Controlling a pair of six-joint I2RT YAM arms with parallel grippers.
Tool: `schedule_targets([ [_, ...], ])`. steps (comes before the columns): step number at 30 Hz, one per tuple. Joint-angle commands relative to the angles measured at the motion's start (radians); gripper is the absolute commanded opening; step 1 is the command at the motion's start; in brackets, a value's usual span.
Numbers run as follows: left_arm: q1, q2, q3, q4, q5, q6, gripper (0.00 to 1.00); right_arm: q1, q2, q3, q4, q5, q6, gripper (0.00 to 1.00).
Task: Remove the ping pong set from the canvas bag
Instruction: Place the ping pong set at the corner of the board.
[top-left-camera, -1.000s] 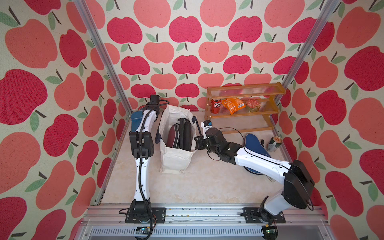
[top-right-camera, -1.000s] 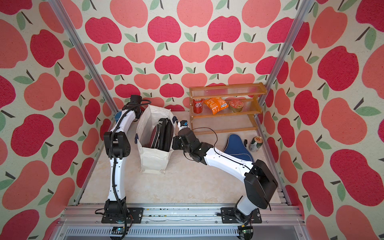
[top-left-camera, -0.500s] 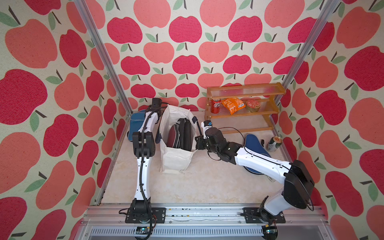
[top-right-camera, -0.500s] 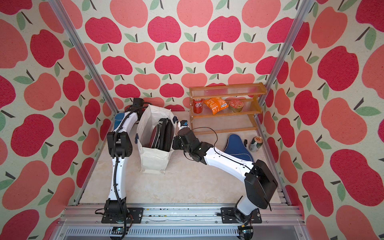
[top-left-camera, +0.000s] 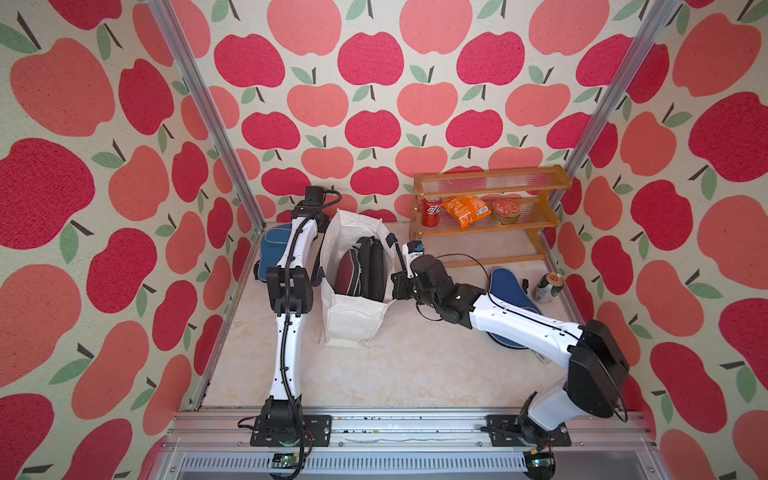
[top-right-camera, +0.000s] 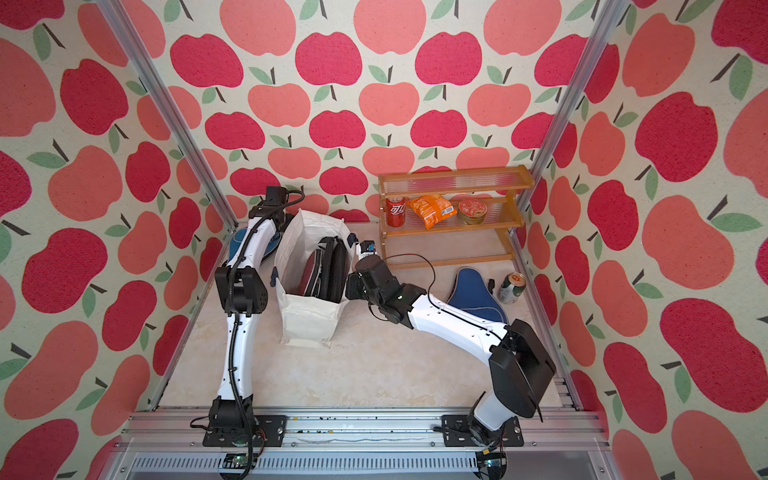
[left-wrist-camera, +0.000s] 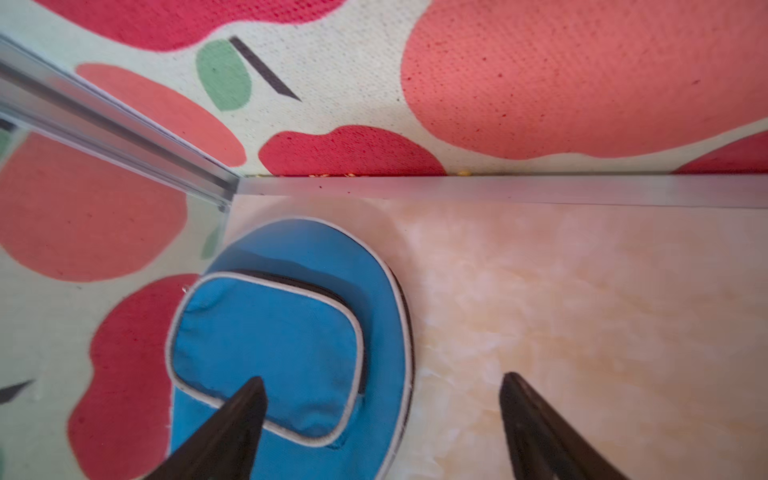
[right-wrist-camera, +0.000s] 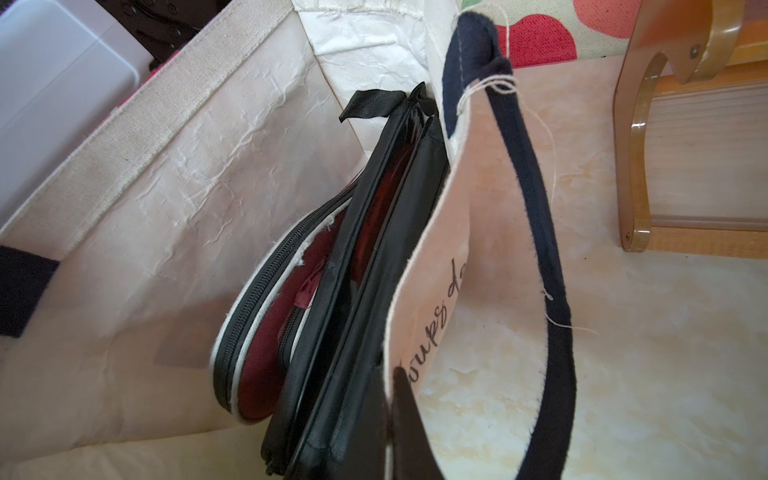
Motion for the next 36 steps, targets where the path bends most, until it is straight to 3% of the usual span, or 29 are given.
schedule_targets([
  [1, 0.059, -0.104, 0.040, -0.088, 0.198, -0.166, 0.97, -0.009, -0.027, 0.015, -0.050, 0.016, -0.039, 0.00],
  [7, 0.109, -0.241, 0.073, -0.230, 0.373, -0.297, 1.00, -0.012, -0.018, 0.038, -0.059, 0.011, -0.057, 0.00],
  [13, 0.110, -0.411, -0.014, -0.314, 0.497, -0.344, 1.00, -0.013, -0.017, 0.041, -0.068, 0.006, -0.054, 0.00],
  [21, 0.032, -0.724, -0.404, -0.248, 0.559, -0.375, 0.99, -0.014, -0.037, 0.010, -0.035, 0.010, -0.044, 0.00],
  [28, -0.031, -0.966, -0.791, -0.169, 0.541, -0.395, 0.99, -0.014, -0.058, -0.016, -0.021, 0.000, -0.062, 0.00],
  [34, -0.055, -1.032, -1.033, -0.092, 0.580, -0.427, 1.00, -0.015, -0.052, -0.040, -0.012, -0.038, -0.070, 0.00],
  [36, -0.070, -1.018, -1.060, -0.095, 0.569, -0.427, 0.93, -0.016, -0.054, -0.057, 0.002, -0.046, -0.064, 0.00],
])
